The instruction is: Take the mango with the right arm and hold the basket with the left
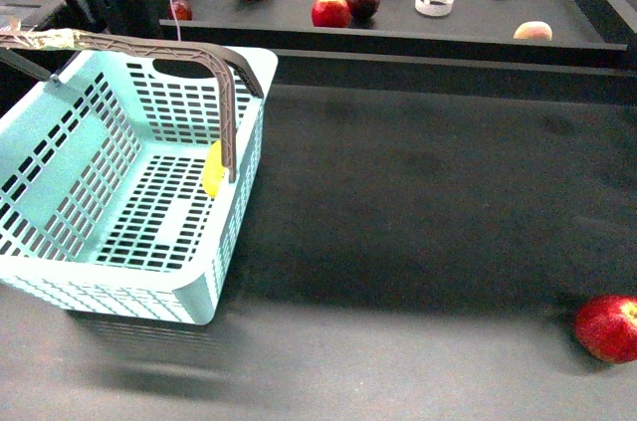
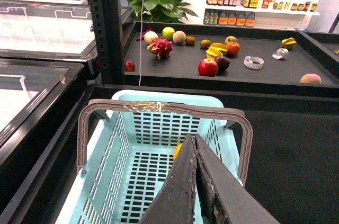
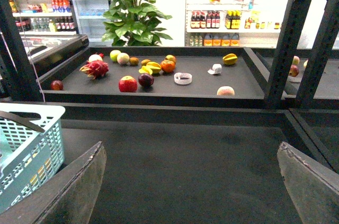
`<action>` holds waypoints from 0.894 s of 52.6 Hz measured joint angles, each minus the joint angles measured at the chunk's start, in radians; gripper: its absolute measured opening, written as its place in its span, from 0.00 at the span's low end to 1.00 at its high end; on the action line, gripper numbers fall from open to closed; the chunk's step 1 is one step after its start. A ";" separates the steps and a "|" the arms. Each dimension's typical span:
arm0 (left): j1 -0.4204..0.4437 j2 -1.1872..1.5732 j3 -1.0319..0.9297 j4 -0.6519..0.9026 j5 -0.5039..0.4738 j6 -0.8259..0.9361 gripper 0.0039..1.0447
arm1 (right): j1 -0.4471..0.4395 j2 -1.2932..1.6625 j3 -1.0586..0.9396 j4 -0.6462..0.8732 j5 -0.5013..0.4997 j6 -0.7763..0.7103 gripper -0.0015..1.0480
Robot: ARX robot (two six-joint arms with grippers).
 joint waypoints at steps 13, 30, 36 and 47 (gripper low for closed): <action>0.000 -0.126 -0.073 -0.049 0.000 0.006 0.02 | 0.000 0.000 0.000 0.000 0.000 0.000 0.92; 0.000 -0.344 -0.074 -0.244 0.001 0.006 0.02 | 0.000 0.000 0.000 0.000 0.000 0.000 0.92; 0.000 -0.421 -0.074 -0.314 0.001 0.007 0.02 | 0.000 0.000 0.000 0.000 0.000 0.000 0.92; 0.000 -0.518 -0.074 -0.410 0.001 0.007 0.02 | 0.000 0.000 0.000 0.000 0.000 0.000 0.92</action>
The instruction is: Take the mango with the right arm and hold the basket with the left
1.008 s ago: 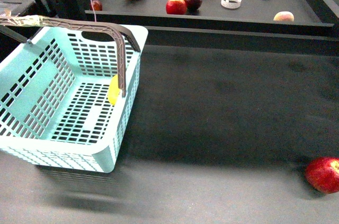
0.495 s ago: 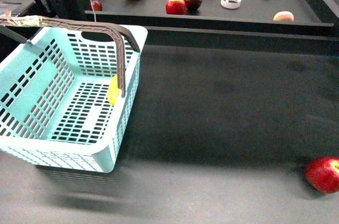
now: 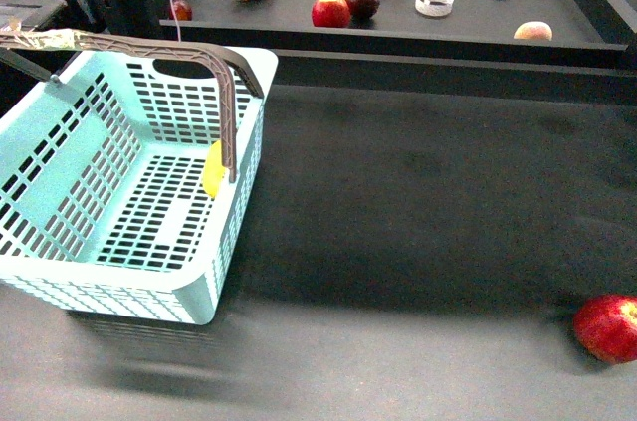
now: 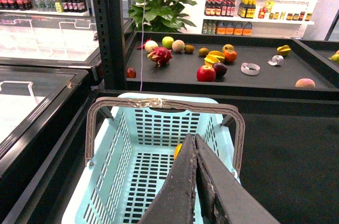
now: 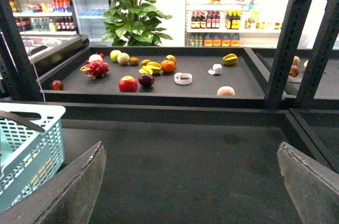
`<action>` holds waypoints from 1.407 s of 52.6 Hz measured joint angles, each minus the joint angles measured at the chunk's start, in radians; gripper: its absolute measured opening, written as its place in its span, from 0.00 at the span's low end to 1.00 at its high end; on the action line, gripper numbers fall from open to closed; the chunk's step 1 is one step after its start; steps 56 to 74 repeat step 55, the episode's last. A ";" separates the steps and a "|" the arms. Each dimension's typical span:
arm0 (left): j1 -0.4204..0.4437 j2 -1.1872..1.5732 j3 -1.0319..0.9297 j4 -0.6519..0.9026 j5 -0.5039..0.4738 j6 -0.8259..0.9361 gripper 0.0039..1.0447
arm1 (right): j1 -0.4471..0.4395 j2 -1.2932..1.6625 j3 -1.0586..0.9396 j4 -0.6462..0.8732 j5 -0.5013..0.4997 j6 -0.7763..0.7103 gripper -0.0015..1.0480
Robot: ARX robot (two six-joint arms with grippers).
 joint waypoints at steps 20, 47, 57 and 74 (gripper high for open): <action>0.000 -0.140 0.000 -0.140 0.000 0.000 0.02 | 0.000 0.000 0.000 0.000 0.000 0.000 0.92; 0.000 -0.319 0.000 -0.325 0.002 0.000 0.02 | 0.000 0.000 0.000 0.000 0.000 0.000 0.92; 0.000 -0.319 0.000 -0.325 0.002 0.000 0.12 | 0.000 0.000 0.000 0.000 0.000 0.000 0.92; 0.000 -0.319 0.000 -0.325 0.002 0.000 0.12 | 0.000 0.000 0.000 0.000 0.000 0.000 0.92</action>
